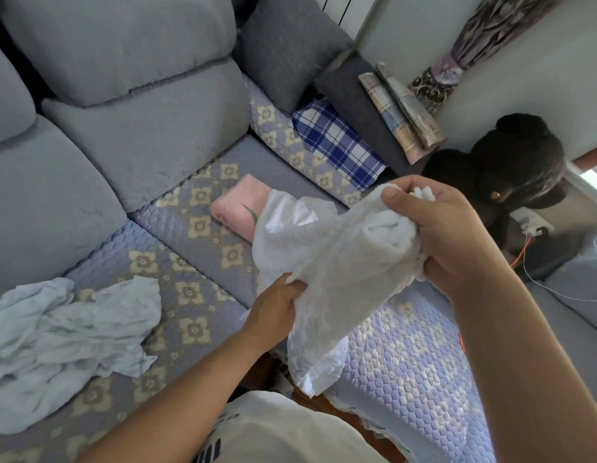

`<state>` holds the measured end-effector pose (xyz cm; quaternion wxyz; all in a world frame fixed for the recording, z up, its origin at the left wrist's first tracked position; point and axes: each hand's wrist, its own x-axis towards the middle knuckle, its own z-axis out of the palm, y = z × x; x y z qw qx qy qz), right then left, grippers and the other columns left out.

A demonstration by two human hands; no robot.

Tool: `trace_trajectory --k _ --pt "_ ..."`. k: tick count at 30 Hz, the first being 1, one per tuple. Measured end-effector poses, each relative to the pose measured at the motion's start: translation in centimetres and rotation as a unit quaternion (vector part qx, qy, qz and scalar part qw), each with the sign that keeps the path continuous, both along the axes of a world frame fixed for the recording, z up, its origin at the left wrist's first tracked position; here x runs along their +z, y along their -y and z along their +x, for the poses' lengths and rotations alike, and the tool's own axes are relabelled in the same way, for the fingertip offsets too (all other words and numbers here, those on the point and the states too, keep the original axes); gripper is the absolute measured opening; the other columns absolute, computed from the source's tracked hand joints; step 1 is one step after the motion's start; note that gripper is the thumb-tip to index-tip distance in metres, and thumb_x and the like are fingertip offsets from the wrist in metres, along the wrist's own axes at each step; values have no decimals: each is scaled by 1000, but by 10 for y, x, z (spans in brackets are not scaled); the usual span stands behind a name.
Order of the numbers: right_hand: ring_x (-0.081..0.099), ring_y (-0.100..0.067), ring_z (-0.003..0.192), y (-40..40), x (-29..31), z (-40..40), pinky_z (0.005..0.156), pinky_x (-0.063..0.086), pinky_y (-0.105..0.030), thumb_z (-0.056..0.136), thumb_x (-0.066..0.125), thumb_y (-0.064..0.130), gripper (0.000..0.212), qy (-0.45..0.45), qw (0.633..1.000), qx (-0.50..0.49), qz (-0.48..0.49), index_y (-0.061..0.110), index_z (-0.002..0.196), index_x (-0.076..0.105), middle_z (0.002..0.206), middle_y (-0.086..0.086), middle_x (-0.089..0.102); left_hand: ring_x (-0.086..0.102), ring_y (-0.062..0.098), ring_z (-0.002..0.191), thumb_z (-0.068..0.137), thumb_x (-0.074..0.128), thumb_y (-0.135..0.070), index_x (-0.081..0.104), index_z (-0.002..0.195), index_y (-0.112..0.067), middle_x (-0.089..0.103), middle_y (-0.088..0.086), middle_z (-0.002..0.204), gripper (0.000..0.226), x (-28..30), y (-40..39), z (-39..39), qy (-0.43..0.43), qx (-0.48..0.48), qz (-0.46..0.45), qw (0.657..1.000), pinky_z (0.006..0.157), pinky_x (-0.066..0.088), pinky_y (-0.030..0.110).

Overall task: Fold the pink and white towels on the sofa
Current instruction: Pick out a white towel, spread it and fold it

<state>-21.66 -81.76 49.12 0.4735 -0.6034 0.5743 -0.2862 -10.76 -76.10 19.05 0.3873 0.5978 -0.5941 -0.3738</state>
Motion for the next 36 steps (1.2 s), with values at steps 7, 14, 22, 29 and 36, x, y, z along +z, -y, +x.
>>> trace_trajectory --k 7,14,22,29,36 --pt "73 -18 74 -2 0 -8 65 58 -31 95 67 25 14 5 1000 -8 -3 23 82 73 84 -4 75 56 4 97 93 58 -19 77 101 -25 59 -4 126 21 2 2 -9 -17 -29 21 999 90 50 25" --pt "73 -19 77 4 -5 -15 69 60 -34 95 68 27 10 -11 999 -42 -25 19 89 72 86 -4 75 57 8 101 94 57 -48 68 105 -20 44 -13 128 32 2 -5 -18 40 -36 2 999 84 53 28" --pt "72 -23 87 22 -14 -33 80 62 -51 89 68 35 9 -80 972 -179 -132 30 82 72 86 1 72 60 7 86 101 46 -30 71 105 -15 65 -8 101 30 -3 -41 17 90 106 -153 978 75 45 12" --pt "73 -18 83 20 -11 -31 79 63 -48 91 68 35 11 -50 976 -168 -128 33 82 73 83 7 72 67 18 97 98 50 -27 72 121 -12 64 2 121 35 16 -36 14 142 23 -144 979 83 59 33" --pt "73 -17 77 3 -13 -8 69 64 -41 93 69 33 13 -28 990 -60 -122 31 81 72 82 6 72 40 31 139 101 50 -16 48 148 -22 41 12 150 47 38 10 -24 187 146 -158 959 114 36 43"
